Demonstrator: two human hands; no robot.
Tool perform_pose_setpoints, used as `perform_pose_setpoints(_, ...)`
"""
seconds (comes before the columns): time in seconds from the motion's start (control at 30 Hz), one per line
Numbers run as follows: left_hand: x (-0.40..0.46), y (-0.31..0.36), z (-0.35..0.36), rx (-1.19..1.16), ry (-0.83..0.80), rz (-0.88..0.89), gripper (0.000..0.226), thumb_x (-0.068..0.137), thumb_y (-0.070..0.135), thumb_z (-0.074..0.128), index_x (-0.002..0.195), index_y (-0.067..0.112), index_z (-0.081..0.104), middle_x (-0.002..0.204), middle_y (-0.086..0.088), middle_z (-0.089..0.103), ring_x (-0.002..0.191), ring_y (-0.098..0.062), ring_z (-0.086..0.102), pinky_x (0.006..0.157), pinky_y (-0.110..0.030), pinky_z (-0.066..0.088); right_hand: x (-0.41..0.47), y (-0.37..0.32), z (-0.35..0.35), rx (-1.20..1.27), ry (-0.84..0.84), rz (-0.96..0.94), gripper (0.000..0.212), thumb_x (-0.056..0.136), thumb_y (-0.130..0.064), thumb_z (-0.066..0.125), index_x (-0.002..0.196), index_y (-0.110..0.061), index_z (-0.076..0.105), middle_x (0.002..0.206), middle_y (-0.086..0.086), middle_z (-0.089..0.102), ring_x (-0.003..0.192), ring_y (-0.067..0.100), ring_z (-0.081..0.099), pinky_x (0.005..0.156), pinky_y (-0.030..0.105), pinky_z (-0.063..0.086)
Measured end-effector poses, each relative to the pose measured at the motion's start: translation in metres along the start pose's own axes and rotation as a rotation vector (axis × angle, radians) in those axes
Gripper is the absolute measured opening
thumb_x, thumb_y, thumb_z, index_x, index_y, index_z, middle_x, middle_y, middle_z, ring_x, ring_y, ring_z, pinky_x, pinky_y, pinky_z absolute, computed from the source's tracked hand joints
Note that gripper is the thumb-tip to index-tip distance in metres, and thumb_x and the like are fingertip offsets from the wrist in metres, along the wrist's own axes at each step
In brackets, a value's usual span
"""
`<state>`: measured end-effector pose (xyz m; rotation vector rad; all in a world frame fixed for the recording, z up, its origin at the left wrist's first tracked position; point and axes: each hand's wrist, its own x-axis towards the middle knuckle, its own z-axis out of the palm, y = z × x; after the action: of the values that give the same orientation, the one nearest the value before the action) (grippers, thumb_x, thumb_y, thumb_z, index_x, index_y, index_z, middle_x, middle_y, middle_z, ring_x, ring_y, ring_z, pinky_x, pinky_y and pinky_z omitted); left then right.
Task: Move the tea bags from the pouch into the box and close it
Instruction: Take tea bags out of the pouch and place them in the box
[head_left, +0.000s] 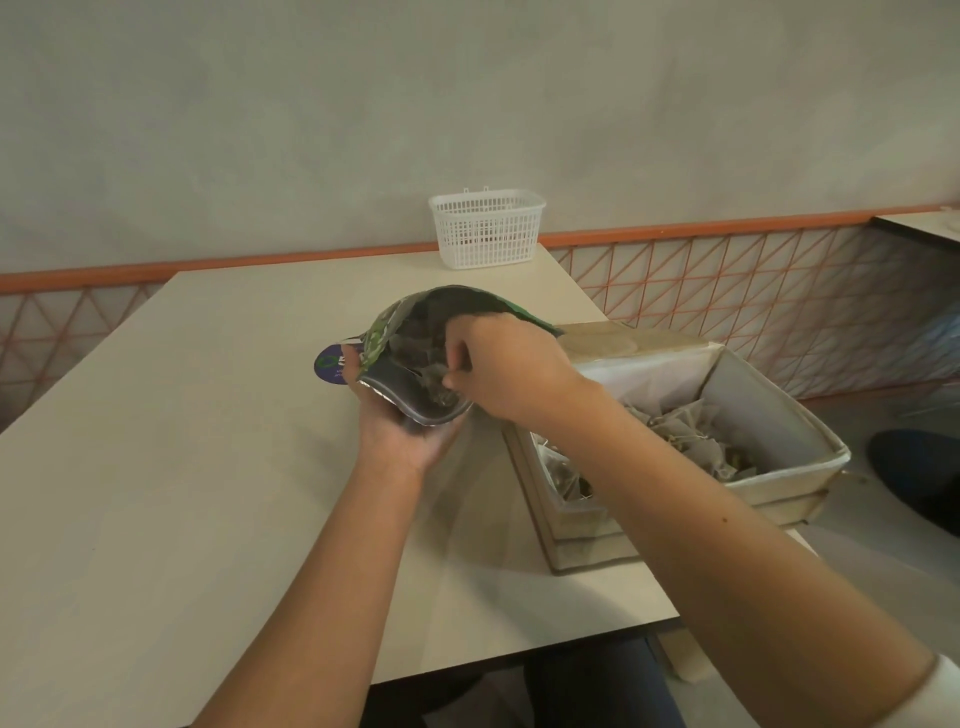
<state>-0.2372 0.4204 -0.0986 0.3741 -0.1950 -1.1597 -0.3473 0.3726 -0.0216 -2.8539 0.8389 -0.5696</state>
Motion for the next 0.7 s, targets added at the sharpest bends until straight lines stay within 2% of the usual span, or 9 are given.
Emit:
perform_pose_setpoints(0.1,-0.002,-0.001,0.003,0.012,-0.018,-0.007,0.078,0.087,0.077,0.041,0.117,0.012,0.073,0.131,-0.019,0.064,0.111,-0.039,0.065,0.093,-0.055,0.053,-0.005,0.007,0.001,0.119,0.152,0.000,0.004,0.088,-0.015,0.061,0.088,-0.018,0.059,0.085,-0.001,0.065,0.076,0.022,0.060,0.065,0.033,0.052)
perform_pose_setpoints(0.2,-0.006,-0.002,0.005,0.029,-0.048,-0.017,0.084,0.086,0.081,0.040,0.135,0.016,0.059,0.136,-0.023,0.060,0.119,-0.045,0.061,0.092,-0.062,0.052,-0.012,0.015,-0.003,0.288,0.266,0.013,0.011,0.085,-0.007,0.060,0.086,-0.018,0.061,0.078,-0.004,0.068,0.073,0.020,0.064,0.065,0.039,0.055)
perform_pose_setpoints(0.27,-0.007,-0.002,0.005,0.045,-0.063,-0.035,0.085,0.084,0.082,0.040,0.137,0.018,0.057,0.138,-0.024,0.058,0.124,-0.047,0.057,0.099,-0.065,0.045,-0.018,0.020,-0.011,0.418,0.332,0.032,0.012,0.085,-0.005,0.061,0.085,-0.017,0.062,0.076,-0.008,0.068,0.070,0.014,0.064,0.065,0.037,0.055)
perform_pose_setpoints(0.33,-0.007,-0.001,0.005,0.060,-0.080,-0.049,0.086,0.084,0.082,0.040,0.140,0.019,0.055,0.141,-0.023,0.055,0.127,-0.048,0.054,0.103,-0.066,0.039,-0.024,0.026,-0.023,0.536,0.391,0.066,0.014,0.085,-0.004,0.062,0.083,-0.018,0.061,0.076,-0.013,0.066,0.069,0.006,0.062,0.064,0.025,0.053)
perform_pose_setpoints(0.4,-0.007,0.000,0.006,0.061,-0.091,-0.063,0.085,0.084,0.081,0.040,0.140,0.019,0.054,0.141,-0.023,0.055,0.127,-0.048,0.054,0.100,-0.063,0.044,-0.031,0.033,-0.035,0.609,0.461,0.089,0.016,0.085,-0.002,0.064,0.083,-0.018,0.060,0.080,-0.012,0.065,0.074,0.004,0.062,0.064,0.015,0.050)
perform_pose_setpoints(0.43,-0.007,0.001,0.007,0.062,-0.088,-0.069,0.084,0.085,0.081,0.040,0.139,0.019,0.055,0.140,-0.024,0.056,0.126,-0.049,0.054,0.097,-0.061,0.048,-0.033,0.037,-0.040,0.650,0.495,0.102,0.017,0.085,-0.001,0.064,0.083,-0.017,0.059,0.082,-0.008,0.066,0.075,0.005,0.062,0.064,0.014,0.050)
perform_pose_setpoints(0.57,-0.011,-0.001,0.012,0.035,-0.068,-0.071,0.080,0.086,0.078,0.045,0.134,0.015,0.058,0.135,-0.029,0.058,0.121,-0.051,0.057,0.089,-0.059,0.055,-0.045,0.052,-0.060,0.844,0.622,0.147,0.020,0.087,0.002,0.062,0.083,-0.017,0.056,0.088,0.009,0.067,0.077,0.021,0.067,0.058,0.026,0.057)
perform_pose_setpoints(0.63,-0.011,-0.003,0.012,0.043,-0.056,-0.068,0.079,0.086,0.077,0.045,0.133,0.015,0.058,0.133,-0.029,0.059,0.121,-0.051,0.057,0.093,-0.060,0.052,-0.051,0.060,-0.068,0.859,0.645,0.163,0.016,0.087,0.000,0.064,0.084,-0.015,0.057,0.090,0.013,0.067,0.077,0.028,0.068,0.058,0.035,0.059)
perform_pose_setpoints(0.7,-0.011,-0.005,0.012,0.037,-0.068,-0.089,0.081,0.085,0.078,0.046,0.136,0.016,0.056,0.137,-0.029,0.055,0.125,-0.052,0.053,0.101,-0.063,0.043,-0.056,0.070,-0.069,0.797,0.614,0.201,0.011,0.087,-0.003,0.066,0.088,-0.011,0.059,0.087,0.009,0.067,0.072,0.027,0.067,0.059,0.039,0.058)
